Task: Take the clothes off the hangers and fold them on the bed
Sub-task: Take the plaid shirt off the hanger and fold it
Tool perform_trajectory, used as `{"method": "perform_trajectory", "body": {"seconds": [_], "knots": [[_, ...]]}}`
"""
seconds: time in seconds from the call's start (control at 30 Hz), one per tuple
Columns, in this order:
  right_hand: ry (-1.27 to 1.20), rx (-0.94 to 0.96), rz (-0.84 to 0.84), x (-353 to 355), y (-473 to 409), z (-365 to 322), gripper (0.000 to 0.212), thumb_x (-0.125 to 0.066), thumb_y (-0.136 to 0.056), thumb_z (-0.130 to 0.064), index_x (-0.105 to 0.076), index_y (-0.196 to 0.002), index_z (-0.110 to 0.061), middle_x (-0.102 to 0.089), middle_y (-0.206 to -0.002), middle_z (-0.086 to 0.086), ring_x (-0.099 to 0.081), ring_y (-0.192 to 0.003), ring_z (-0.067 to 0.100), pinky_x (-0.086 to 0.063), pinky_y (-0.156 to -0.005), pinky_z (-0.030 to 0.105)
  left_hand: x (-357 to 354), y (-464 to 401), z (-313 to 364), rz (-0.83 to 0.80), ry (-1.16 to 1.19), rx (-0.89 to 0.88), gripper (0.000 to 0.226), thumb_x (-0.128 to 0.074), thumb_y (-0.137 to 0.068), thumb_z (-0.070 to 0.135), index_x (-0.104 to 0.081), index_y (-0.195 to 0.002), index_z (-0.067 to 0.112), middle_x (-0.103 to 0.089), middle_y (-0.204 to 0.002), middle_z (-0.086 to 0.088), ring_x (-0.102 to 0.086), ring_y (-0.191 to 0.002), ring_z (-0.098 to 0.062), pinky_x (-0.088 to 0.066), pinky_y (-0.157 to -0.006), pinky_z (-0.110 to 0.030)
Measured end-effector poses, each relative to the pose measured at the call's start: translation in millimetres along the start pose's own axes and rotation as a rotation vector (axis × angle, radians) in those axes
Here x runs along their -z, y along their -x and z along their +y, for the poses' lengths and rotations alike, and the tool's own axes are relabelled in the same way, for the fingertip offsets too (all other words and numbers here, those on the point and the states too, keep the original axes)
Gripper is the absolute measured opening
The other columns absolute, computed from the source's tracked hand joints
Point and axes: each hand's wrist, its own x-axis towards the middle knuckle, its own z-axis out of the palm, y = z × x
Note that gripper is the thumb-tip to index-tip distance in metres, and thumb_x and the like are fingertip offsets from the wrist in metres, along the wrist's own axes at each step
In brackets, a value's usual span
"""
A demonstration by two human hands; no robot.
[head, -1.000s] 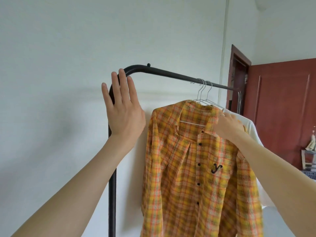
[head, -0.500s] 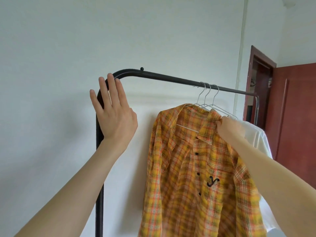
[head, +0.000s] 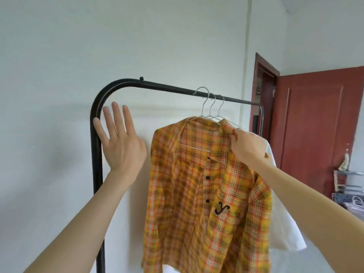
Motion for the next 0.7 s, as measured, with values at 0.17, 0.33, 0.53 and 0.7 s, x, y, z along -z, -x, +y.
{"method": "perform_trajectory", "body": {"seconds": [0.17, 0.33, 0.53, 0.7], "knots": [[0.081, -0.112, -0.084, 29.4, 69.1, 15.7, 0.03, -0.037, -0.099, -0.033, -0.057, -0.089, -0.013, -0.055, -0.075, 0.0, -0.057, -0.071, 0.024, -0.034, -0.059, 0.029, 3.5, 29.1, -3.1, -0.034, 0.245, -0.07, 0.078, -0.057, -0.083, 0.009, -0.015, -0.148, -0.001, -0.009, -0.154, -0.027, -0.003, -0.143, -0.043, 0.003, -0.116, -0.05], [0.228, -0.244, -0.078, 85.9, 145.0, 22.5, 0.029, -0.037, -0.1, -0.036, -0.056, -0.095, -0.014, -0.054, -0.074, 0.001, -0.05, -0.064, 0.024, -0.033, -0.059, 0.029, 17.0, 75.8, 4.0, -0.302, 0.464, -0.204, 0.072, -0.055, -0.085, 0.009, -0.019, -0.146, 0.0, -0.01, -0.153, -0.027, -0.005, -0.142, -0.044, -0.012, -0.114, -0.055], [0.338, -0.423, -0.061, 186.2, 229.7, 30.0, 0.03, -0.04, -0.099, -0.037, -0.059, -0.095, -0.013, -0.056, -0.075, 0.005, -0.057, -0.073, 0.028, -0.04, -0.066, 0.032, 66.9, 146.2, 44.0, -0.518, 0.878, -0.485, 0.052, -0.054, -0.089, 0.009, -0.037, -0.137, 0.0, -0.039, -0.139, -0.021, -0.037, -0.131, -0.036, -0.039, -0.103, -0.051], [0.454, -0.631, 0.02, 278.5, 325.8, 55.0, 0.035, -0.038, -0.099, -0.037, -0.063, -0.093, -0.012, -0.059, -0.073, 0.002, -0.048, -0.069, 0.022, -0.033, -0.1, 0.04, 147.1, 216.8, 91.7, -0.622, 1.233, -0.68, 0.037, -0.051, -0.09, 0.005, -0.053, -0.127, 0.006, -0.055, -0.128, -0.009, -0.05, -0.12, -0.026, -0.043, -0.094, -0.039]]}}
